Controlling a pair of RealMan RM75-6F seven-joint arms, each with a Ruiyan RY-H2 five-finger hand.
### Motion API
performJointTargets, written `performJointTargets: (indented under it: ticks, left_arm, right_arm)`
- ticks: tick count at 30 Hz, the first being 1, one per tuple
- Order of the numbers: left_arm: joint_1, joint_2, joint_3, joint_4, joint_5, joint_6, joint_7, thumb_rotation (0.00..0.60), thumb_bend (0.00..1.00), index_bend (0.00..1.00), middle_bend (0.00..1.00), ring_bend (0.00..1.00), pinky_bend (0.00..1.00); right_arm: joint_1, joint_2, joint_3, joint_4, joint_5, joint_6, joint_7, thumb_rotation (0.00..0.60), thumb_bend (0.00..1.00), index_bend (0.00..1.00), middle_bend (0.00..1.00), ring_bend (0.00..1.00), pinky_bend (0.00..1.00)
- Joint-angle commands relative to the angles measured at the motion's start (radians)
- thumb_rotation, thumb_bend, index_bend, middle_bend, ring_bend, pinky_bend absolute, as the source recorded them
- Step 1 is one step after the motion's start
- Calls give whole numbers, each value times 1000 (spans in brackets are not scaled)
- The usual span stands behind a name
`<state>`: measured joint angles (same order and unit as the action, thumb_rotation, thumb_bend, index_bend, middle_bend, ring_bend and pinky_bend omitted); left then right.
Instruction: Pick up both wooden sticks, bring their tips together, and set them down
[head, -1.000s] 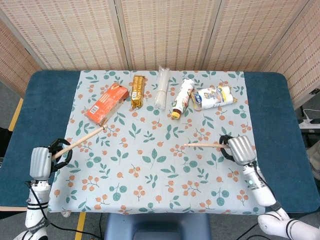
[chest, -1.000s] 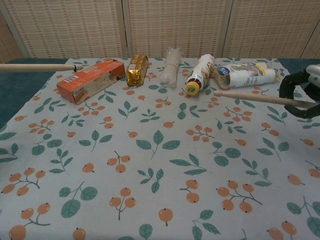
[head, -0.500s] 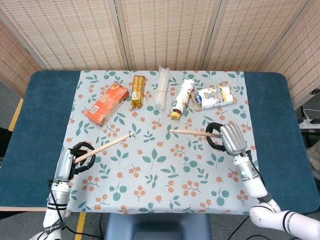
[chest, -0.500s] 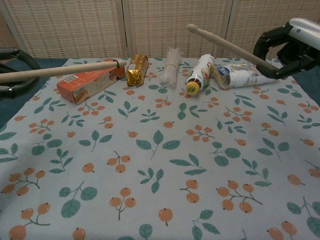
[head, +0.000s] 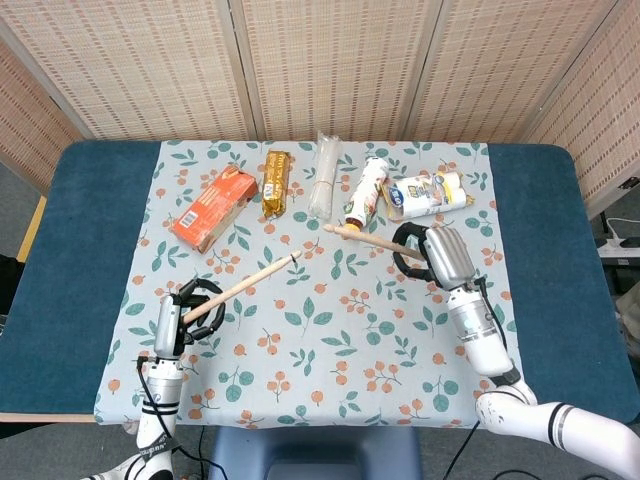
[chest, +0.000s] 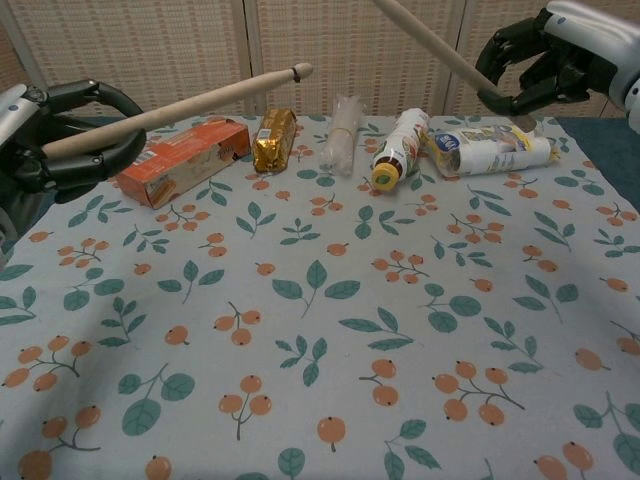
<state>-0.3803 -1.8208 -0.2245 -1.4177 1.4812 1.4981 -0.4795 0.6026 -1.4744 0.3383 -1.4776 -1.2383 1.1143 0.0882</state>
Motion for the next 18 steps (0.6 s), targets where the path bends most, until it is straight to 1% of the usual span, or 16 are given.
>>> performJointTargets:
  ticks: [1, 4, 11, 13, 18]
  left_arm:
    - [-8, -22, 2, 14, 17, 16, 1, 600, 413, 734, 932, 1000, 1000]
    - [-12, -35, 4, 27, 27, 24, 4, 600, 412, 733, 933, 1000, 1000]
    - [-16, -65, 18, 78, 75, 66, -71, 600, 413, 736, 934, 1000, 1000]
    - [-19, -72, 24, 95, 80, 65, -80, 600, 413, 737, 934, 1000, 1000]
    - [-25, -99, 32, 141, 91, 72, -130, 600, 413, 737, 935, 1000, 1000]
  right_arm:
    - [24, -13, 19, 26, 67, -49, -21, 600, 1000, 783, 633, 893, 1000]
    - [30, -3, 8, 21, 90, -92, -13, 600, 1000, 783, 633, 895, 1000]
    - [52, 1, -15, 16, 128, -167, -24, 600, 1000, 783, 633, 895, 1000]
    - [56, 15, -20, -12, 131, -200, 0, 600, 1000, 783, 633, 895, 1000]
    - [69, 85, -22, -90, 114, -318, 119, 600, 1000, 783, 634, 895, 1000]
